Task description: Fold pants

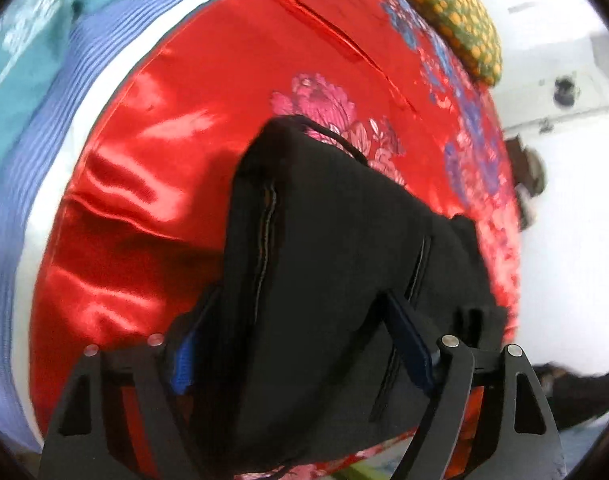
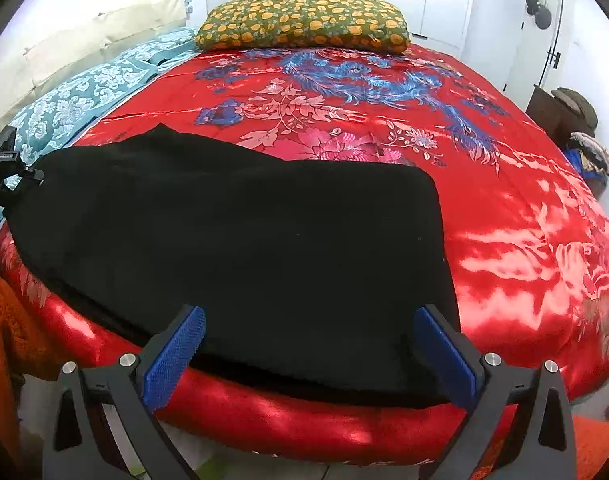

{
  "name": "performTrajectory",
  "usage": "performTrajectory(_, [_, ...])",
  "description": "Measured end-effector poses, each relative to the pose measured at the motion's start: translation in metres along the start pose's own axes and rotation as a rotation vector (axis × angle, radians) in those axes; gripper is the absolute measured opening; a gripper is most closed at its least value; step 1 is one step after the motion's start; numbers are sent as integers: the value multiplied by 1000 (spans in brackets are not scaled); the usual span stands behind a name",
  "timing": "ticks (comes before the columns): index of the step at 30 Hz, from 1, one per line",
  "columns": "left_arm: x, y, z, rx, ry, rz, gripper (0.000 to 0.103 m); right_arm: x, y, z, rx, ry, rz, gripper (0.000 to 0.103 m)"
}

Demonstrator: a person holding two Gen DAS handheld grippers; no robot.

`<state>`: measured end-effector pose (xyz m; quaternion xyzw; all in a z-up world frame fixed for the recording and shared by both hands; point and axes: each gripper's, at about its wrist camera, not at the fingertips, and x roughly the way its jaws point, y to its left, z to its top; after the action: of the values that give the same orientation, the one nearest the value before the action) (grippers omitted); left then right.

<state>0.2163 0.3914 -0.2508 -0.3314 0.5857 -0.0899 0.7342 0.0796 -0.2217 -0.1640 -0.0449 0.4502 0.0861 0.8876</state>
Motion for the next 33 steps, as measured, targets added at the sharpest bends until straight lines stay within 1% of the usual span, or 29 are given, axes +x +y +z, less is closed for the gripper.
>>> performTrajectory(1, [-1, 2, -1, -14, 1, -12, 80, 1, 0, 0, -1, 5, 0, 103])
performTrajectory(2, [0, 0, -2, -7, 9, -17, 78, 3, 1, 0, -3, 8, 0, 103])
performTrajectory(4, [6, -6, -6, 10, 33, -29, 50, 5, 3, 0, -8, 15, 0, 103])
performTrajectory(5, [7, -8, -8, 3, 32, -33, 46, 6, 5, 0, -12, 17, 1, 103])
performTrajectory(6, [6, -9, -8, -1, 27, -42, 34, 6, 7, 0, -16, 18, 3, 103])
performTrajectory(7, [3, -11, -8, -17, 19, -58, 28, 7, 9, 1, -22, 17, 6, 103])
performTrajectory(9, [-4, -16, -10, -55, 7, -79, 23, 6, 11, 2, -31, 11, 8, 103])
performTrajectory(12, [-21, -35, -18, -100, -24, -91, 21, 4, 12, 2, -30, 2, 12, 103])
performTrajectory(13, [-28, -43, -23, -117, -36, -111, 21, 3, 11, 2, -27, -1, 14, 103])
performTrajectory(15, [-42, -60, -32, -135, -60, -175, 21, 2, 9, 4, -14, -7, 19, 103])
performTrajectory(16, [-50, -73, -38, -138, -77, -215, 21, 1, 6, 5, -3, -13, 24, 103])
performTrajectory(18, [-57, -96, -46, -139, -97, -252, 21, -1, 3, 7, 15, -24, 30, 103])
performTrajectory(21, [-61, -143, -63, -125, -124, -275, 21, -7, -5, 10, 49, -51, 43, 103])
performTrajectory(24, [-52, -192, -81, -107, -143, -284, 21, -15, -15, 13, 88, -81, 54, 103])
performTrajectory(25, [-45, -213, -88, -96, -149, -277, 21, -18, -21, 13, 108, -92, 58, 103])
performTrajectory(27, [-33, -240, -97, -74, -159, -252, 21, -24, -31, 14, 138, -108, 64, 103])
performTrajectory(28, [-21, -260, -102, -62, -162, -235, 21, -27, -36, 15, 157, -117, 67, 103])
performTrajectory(30, [-2, -282, -112, -54, -156, -220, 21, -34, -51, 14, 205, -139, 70, 103])
performTrajectory(31, [16, -299, -117, -54, -146, -213, 21, -37, -59, 14, 229, -148, 69, 103])
performTrajectory(33, [42, -321, -127, -48, -134, -202, 21, -43, -74, 12, 280, -164, 66, 103])
